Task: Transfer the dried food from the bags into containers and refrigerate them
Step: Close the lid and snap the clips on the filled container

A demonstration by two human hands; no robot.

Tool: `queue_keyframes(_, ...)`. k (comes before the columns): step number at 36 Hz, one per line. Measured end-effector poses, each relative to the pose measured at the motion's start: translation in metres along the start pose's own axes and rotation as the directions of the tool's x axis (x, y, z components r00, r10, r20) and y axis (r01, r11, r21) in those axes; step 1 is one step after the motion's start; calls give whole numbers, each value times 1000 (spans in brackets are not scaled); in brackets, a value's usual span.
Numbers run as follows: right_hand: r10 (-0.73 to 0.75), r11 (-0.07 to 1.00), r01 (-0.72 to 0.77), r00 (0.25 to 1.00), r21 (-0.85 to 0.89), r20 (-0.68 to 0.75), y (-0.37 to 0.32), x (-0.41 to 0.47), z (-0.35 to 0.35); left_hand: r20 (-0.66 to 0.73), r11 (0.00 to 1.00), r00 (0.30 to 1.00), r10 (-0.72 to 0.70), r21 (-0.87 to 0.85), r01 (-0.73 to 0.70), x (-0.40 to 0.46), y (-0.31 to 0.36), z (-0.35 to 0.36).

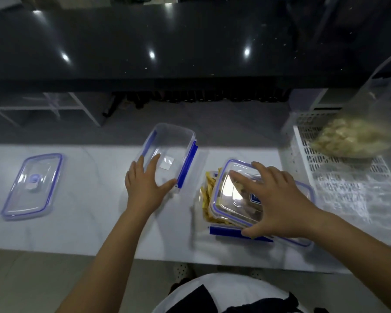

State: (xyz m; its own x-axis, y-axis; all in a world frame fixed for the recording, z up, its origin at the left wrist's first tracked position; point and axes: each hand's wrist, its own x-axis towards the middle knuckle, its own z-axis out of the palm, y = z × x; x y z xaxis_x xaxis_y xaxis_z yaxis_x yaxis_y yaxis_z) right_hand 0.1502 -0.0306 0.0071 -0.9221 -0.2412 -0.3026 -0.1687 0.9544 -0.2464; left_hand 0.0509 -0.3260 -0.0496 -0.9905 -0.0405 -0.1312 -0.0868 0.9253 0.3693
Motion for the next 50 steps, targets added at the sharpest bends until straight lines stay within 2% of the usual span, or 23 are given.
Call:
queue_keyframes(2, -24, 998, 25, 1000, -52, 11, -6, 4, 2, -54, 997, 998, -39, -70, 35, -1, 3, -8)
queue_keyframes(4, -42, 995, 44, 999, -94, 26, -12, 9, 3, -172, 966, 984, -38, -260, -8, -10, 6, -13)
queue_keyframes(6, -55, 993, 59, 998, -99, 36, -17, 14, 2, -238, 882, 971, -18, -461, -97, -29, 11, -13)
queue_keyframes(7, -64, 992, 67, 997, -103, 34, -20, 17, 2, -201, 829, 979, -23, -552, -93, -41, 13, -12)
queue_keyframes(8, -73, 990, 77, 997, -114, 33, -22, 21, 3, -114, 769, 993, -39, -638, -43, -52, 16, -8)
queue_keyframes(10, -85, 987, 91, 995, -130, 49, -25, 27, 5, 152, 612, 985, -79, -772, 169, -72, 23, 4)
queue_keyframes(13, -75, 982, 88, 994, -168, 82, -23, 33, 11, 526, 374, 850, -38, -781, 500, -88, 32, 19)
queue_keyframes(15, -53, 982, 68, 995, -174, 88, -19, 33, 13, 631, 288, 773, 70, -755, 590, -90, 33, 24)
queue_keyframes(17, -20, 987, 36, 995, -157, 97, -12, 29, 14, 650, 236, 748, 132, -754, 613, -88, 31, 26)
queue_keyframes(25, 14, 981, 10, 992, -193, 122, 9, 12, 13, 695, 179, 702, 154, -718, 672, -78, 25, 31)
queue_keyframes(31, -14, 983, 35, 993, -183, 115, -3, 19, 20, 678, 215, 726, 116, -730, 648, -74, 22, 32)
queue_keyframes(40, -86, 983, 94, 995, -155, 58, -34, 37, 33, 666, 141, 741, 84, -744, 653, -64, -7, 23)
queue_keyframes(50, -26, 989, 39, 996, -144, 90, -32, 25, 34, 658, 76, 744, 118, -753, 654, -66, -15, 24)
